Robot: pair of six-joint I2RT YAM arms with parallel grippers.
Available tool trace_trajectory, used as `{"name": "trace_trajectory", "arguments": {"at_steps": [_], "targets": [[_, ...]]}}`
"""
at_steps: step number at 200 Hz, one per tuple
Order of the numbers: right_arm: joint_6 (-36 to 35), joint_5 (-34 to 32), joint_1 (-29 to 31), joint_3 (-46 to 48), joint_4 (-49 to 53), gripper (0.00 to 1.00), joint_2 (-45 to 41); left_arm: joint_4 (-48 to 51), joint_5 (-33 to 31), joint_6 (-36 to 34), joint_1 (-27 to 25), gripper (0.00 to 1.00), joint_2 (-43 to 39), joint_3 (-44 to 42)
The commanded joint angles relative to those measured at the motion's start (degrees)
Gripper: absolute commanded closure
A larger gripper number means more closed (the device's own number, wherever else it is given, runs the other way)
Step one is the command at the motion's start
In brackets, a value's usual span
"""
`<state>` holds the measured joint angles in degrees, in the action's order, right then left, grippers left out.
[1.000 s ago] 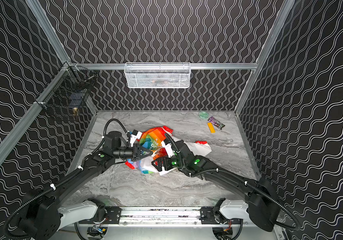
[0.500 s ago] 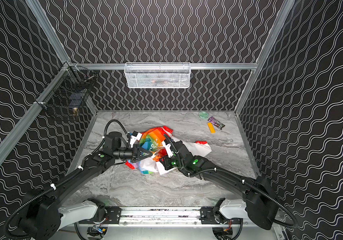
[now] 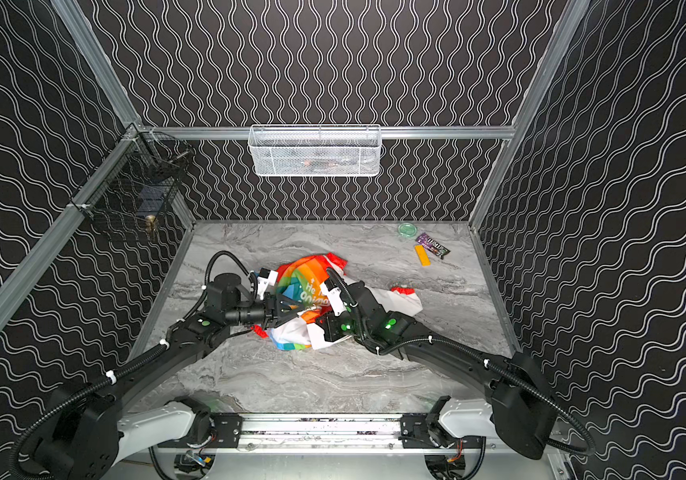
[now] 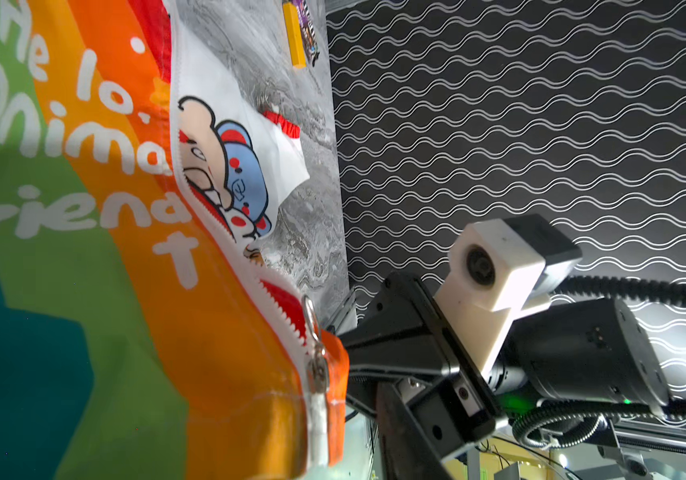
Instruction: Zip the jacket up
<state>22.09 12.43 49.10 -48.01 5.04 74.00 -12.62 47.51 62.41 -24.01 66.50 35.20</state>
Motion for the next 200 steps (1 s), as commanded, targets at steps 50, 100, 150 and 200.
{"name": "trace_trajectory", "arguments": {"at_steps": [50,100,150,200], "targets": [[0.98,1.41,0.91,-0.31,-2.06,1.00,-0.08,-6.69,-1.31,3.33,0.17,0.82,-0.11,-1.54],[3.43,-0.22,0.63,0.57,-1.84,0.83,-1.20,-7.07,1.07,0.99,0.13,1.00,0.81,-1.10],[17.17,11.04,-8.56,4.44,-8.99,0.34,-7.28,-0.86,6.31,-12.57,0.28,1.00,0.43,0.83],[33.00,26.99,-13.42,7.32,-25.03,0.37,-1.34,-0.19,8.39,-16.23,0.47,1.00,-0.91,0.92]]}}
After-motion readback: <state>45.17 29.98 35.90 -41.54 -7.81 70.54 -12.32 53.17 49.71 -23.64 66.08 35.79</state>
